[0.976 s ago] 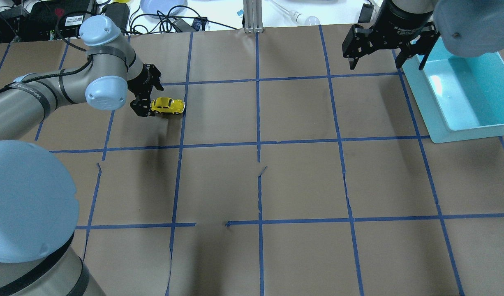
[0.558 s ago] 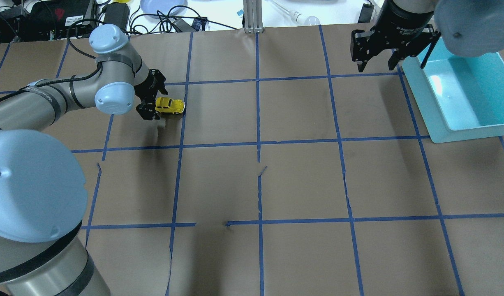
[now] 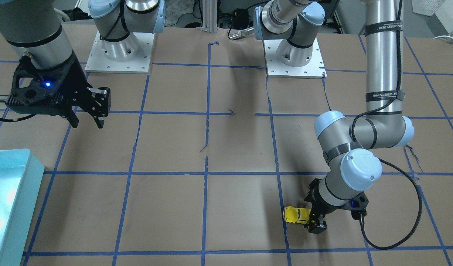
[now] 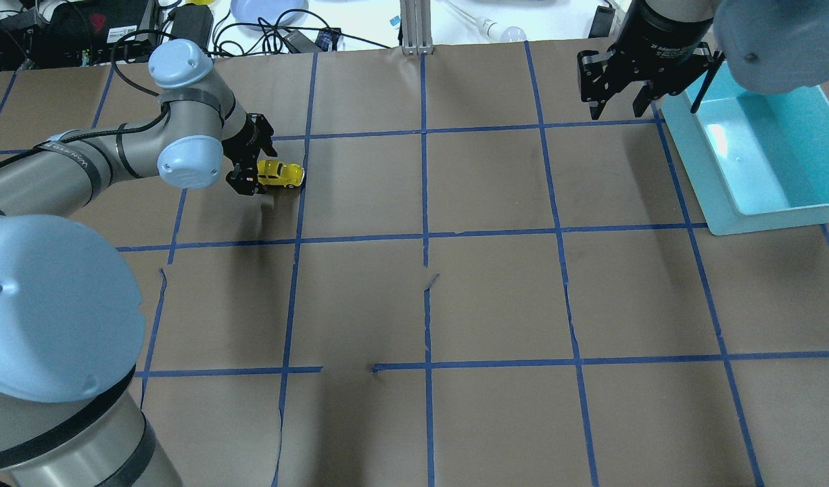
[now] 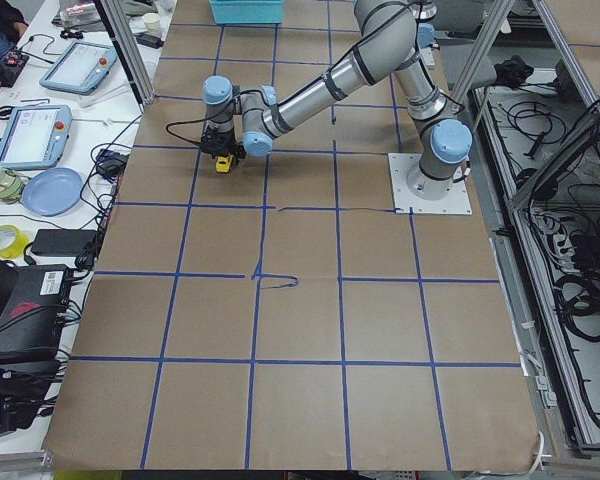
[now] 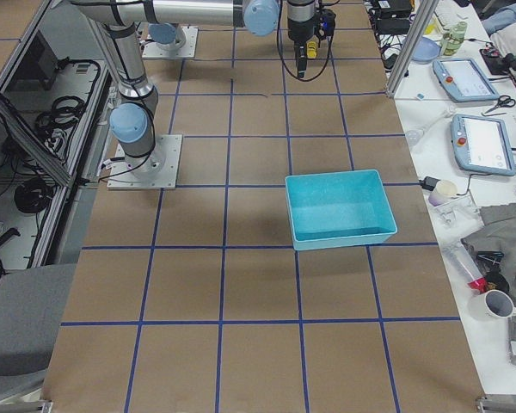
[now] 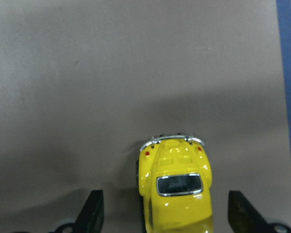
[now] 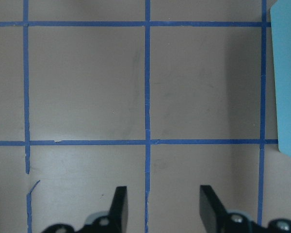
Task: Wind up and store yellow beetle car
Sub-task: 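Close the left gripper around the yellow car's body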
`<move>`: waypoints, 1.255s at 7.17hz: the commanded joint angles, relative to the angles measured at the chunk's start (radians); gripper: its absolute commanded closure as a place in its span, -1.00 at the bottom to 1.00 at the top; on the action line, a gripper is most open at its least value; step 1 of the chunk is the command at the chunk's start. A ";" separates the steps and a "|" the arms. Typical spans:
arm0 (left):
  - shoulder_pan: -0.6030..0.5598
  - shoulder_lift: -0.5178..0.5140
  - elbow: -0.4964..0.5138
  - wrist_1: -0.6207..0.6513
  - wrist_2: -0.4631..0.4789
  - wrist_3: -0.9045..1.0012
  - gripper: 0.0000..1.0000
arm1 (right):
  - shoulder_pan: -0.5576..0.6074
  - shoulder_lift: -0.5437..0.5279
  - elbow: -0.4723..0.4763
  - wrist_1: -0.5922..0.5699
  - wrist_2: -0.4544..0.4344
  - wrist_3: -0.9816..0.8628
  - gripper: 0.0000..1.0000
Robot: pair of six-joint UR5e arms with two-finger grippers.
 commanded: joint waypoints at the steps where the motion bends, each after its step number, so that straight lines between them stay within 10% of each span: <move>1: -0.003 0.000 0.002 0.002 0.002 -0.028 0.21 | 0.001 -0.001 0.002 0.000 -0.005 -0.006 -0.28; 2: -0.003 -0.005 0.002 0.003 0.002 -0.016 0.99 | 0.001 -0.001 0.002 0.000 -0.006 -0.006 -0.29; 6: -0.019 0.035 0.031 -0.011 0.002 -0.083 1.00 | 0.002 -0.002 0.002 0.000 -0.008 -0.006 -0.34; 9: -0.095 0.043 0.019 -0.014 -0.175 -0.300 1.00 | 0.002 -0.002 0.002 0.000 -0.006 0.000 -0.67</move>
